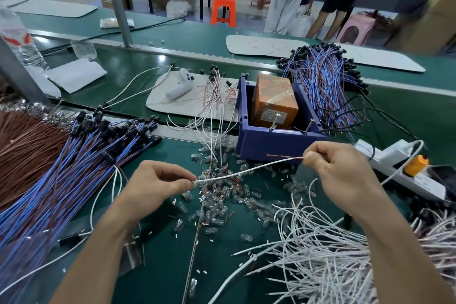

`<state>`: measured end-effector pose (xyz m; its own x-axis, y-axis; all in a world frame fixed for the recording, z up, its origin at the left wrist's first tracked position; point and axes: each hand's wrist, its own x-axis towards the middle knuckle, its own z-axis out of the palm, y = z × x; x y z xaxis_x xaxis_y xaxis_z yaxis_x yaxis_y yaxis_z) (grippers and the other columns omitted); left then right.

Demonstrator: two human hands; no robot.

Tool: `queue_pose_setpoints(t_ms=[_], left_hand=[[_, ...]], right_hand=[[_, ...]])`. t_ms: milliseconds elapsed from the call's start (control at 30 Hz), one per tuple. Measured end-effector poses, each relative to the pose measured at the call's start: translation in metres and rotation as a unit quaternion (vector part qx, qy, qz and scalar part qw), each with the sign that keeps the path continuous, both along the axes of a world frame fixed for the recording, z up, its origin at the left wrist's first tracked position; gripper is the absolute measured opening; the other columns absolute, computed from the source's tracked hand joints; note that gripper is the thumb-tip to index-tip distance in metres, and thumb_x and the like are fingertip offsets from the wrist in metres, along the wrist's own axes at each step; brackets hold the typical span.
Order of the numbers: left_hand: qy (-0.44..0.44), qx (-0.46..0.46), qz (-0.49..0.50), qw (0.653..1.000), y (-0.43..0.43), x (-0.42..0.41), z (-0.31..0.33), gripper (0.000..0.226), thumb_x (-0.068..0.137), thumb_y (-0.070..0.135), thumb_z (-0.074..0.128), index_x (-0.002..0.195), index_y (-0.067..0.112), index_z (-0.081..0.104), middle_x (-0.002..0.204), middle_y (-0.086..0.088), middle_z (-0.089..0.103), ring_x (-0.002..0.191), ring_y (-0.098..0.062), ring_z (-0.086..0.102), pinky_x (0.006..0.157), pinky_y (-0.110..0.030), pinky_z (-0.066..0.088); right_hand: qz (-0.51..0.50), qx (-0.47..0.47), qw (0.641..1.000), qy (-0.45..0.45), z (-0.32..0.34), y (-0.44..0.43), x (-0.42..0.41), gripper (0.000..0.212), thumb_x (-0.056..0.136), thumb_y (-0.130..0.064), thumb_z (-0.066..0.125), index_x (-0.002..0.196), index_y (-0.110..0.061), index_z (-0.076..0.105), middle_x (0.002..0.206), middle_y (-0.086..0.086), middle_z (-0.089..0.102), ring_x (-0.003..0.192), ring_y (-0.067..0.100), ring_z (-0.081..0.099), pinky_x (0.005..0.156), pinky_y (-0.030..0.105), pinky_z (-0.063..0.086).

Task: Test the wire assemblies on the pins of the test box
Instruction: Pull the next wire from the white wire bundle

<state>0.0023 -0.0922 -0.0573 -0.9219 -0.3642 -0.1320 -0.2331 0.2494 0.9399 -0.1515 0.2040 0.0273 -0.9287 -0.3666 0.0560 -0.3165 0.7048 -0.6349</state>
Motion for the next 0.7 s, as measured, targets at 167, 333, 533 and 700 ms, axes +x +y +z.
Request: queue_pose_setpoints(t_ms=[167,333,533,700], left_hand=[[0.012,0.002,0.032,0.999,-0.005,0.004,-0.002,0.023,0.077,0.005,0.086,0.079,0.028,0.084,0.077,-0.002,0.079,0.068,-0.006,0.073,0.062,-0.009,0.050],[0.027,0.002,0.045,0.999,-0.006,0.003,-0.005,0.022,0.076,0.008,0.087,0.082,0.030,0.085,0.080,0.000,0.080,0.074,-0.008,0.075,0.065,-0.009,0.051],[-0.019,-0.067,0.074,0.995,-0.017,0.010,-0.008,0.028,0.077,0.011,0.088,0.078,0.039,0.083,0.077,0.007,0.079,0.073,-0.007,0.074,0.065,-0.009,0.051],[0.012,-0.137,0.125,0.983,0.001,0.008,0.004,0.031,0.076,0.017,0.087,0.082,0.047,0.081,0.089,0.025,0.076,0.085,0.011,0.066,0.079,-0.008,0.046]], right_hand=[[-0.002,-0.010,1.000,-0.011,-0.007,0.007,-0.004,0.025,0.099,-0.023,0.061,0.075,-0.029,0.068,0.043,-0.006,0.046,0.040,0.008,0.038,0.052,0.030,0.033],[-0.012,-0.016,1.000,-0.021,-0.011,0.009,-0.006,0.026,0.098,-0.021,0.062,0.073,-0.027,0.068,0.042,-0.008,0.044,0.039,0.007,0.038,0.053,0.028,0.027],[-0.071,-0.039,0.997,0.016,-0.009,0.025,-0.011,0.024,0.095,-0.020,0.062,0.075,-0.030,0.068,0.055,-0.003,0.058,0.053,0.006,0.048,0.058,0.032,0.038],[-0.050,-0.061,0.997,-0.012,-0.009,0.025,-0.009,0.024,0.095,-0.019,0.061,0.074,-0.027,0.068,0.048,-0.005,0.043,0.045,0.007,0.034,0.051,0.029,0.029]])
